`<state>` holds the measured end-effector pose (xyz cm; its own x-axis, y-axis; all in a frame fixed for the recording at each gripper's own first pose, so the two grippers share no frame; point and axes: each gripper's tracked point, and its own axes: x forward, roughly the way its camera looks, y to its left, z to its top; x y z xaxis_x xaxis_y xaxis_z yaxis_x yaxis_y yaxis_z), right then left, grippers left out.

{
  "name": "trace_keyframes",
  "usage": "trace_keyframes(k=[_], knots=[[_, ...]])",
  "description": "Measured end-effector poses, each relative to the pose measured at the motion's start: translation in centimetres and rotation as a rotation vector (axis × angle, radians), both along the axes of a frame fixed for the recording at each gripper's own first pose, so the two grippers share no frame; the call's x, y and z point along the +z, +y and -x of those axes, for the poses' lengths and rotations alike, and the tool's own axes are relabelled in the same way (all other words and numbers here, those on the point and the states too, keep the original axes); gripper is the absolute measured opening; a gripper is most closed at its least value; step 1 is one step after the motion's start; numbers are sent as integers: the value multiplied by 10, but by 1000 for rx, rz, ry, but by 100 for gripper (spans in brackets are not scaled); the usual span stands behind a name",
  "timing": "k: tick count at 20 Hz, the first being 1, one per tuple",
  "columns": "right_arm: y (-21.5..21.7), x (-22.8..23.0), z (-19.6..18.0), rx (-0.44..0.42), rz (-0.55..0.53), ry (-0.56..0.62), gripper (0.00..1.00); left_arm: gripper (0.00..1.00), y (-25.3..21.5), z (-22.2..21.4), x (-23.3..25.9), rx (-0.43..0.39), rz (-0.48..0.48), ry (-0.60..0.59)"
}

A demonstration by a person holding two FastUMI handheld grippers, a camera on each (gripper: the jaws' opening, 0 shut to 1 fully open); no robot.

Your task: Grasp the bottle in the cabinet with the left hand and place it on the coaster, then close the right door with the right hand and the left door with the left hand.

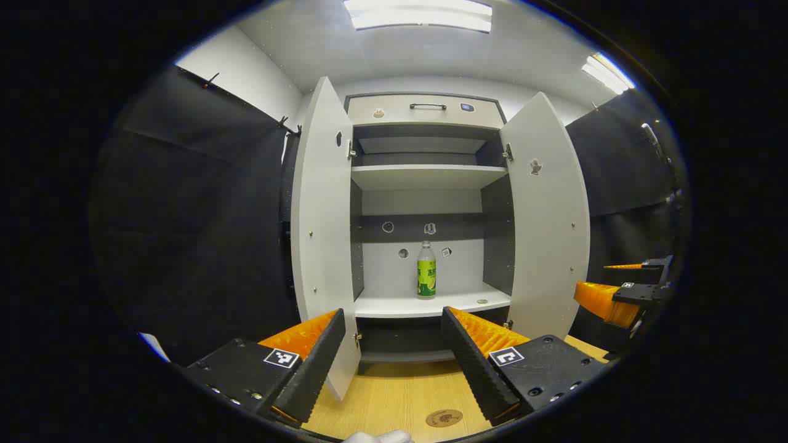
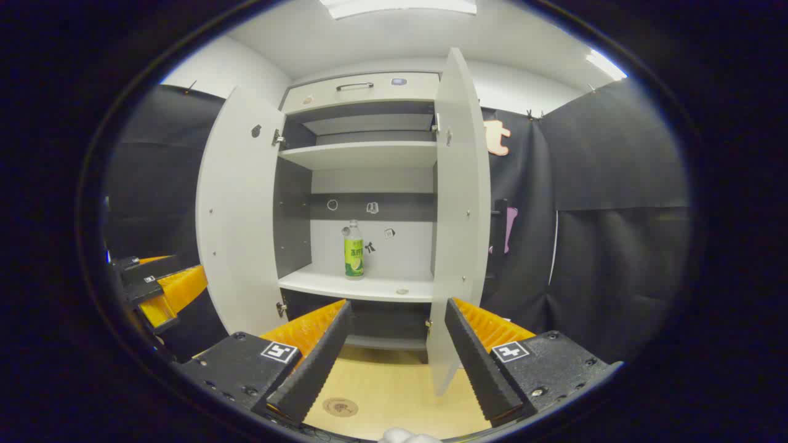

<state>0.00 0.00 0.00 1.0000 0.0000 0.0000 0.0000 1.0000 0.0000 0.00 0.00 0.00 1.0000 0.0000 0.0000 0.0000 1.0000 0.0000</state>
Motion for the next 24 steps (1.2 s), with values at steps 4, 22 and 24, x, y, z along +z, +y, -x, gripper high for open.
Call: trace_keyframes(k=[4,22,24], knots=[[6,1,-8,9,0,-6,99,96,7,-10,4,11,2,-9],[9,-1,-43,103,1,33,99,96,-45,-204,36,-56,72,-51],[7,1,-44,110,9,29,100,96,-56,-246,36,-61,81,-49]])
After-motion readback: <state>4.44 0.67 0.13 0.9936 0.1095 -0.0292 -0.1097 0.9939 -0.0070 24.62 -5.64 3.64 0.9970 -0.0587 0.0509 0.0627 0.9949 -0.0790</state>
